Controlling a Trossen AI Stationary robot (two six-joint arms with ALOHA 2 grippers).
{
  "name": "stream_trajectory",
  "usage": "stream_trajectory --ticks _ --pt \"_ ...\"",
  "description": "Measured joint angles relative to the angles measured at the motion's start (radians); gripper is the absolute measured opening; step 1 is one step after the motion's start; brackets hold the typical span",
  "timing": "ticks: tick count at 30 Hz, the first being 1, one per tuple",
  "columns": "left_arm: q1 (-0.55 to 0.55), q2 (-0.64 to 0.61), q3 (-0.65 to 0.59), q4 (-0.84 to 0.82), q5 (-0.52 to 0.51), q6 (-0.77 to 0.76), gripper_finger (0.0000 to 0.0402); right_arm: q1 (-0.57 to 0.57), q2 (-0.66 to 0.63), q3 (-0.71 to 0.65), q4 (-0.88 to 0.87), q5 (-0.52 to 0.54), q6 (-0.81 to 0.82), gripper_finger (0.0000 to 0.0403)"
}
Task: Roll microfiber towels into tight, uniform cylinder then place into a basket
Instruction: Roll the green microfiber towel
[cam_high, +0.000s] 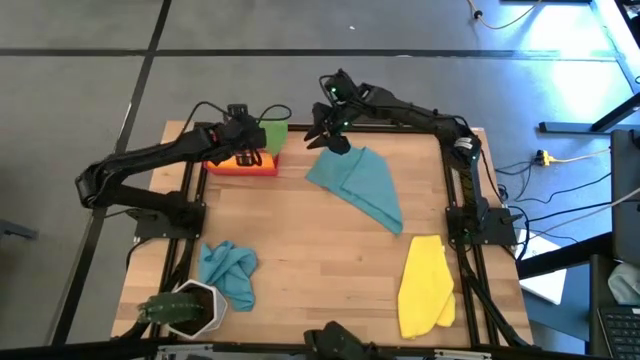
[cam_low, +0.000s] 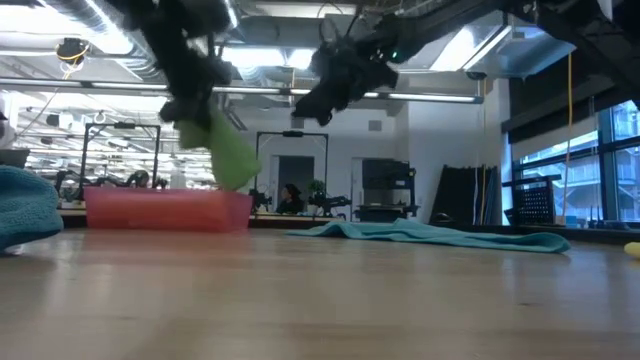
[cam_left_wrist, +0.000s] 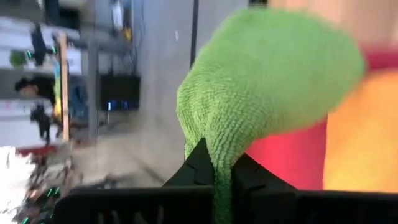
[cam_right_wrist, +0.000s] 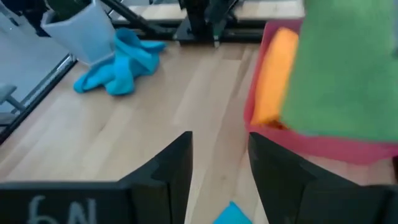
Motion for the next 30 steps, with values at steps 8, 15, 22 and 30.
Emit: stream_trajectory --ticks 8,15,22,30 --pt "-0.163 0.031 0.059 0.096 0.133 -0.094 0.0 0.0 -0.193 0.0 -0.089 0.058 -0.001 0.0155" --pt "-0.223 0.149 0.058 0.32 0.134 -0.143 0.0 0.007 -0.312 0.001 -0.164 0.118 -0.003 0.0155" --pt "-0.284 0.275 0.059 0.429 -0.012 -0.244 0.0 0.035 -0.33 0.0 -0.225 0.177 0.003 0.0155" --pt "-0.497 0.449 0.056 0.279 -0.126 -0.336 0.0 0.164 -0.336 -0.202 -0.161 0.286 0.005 0.0155"
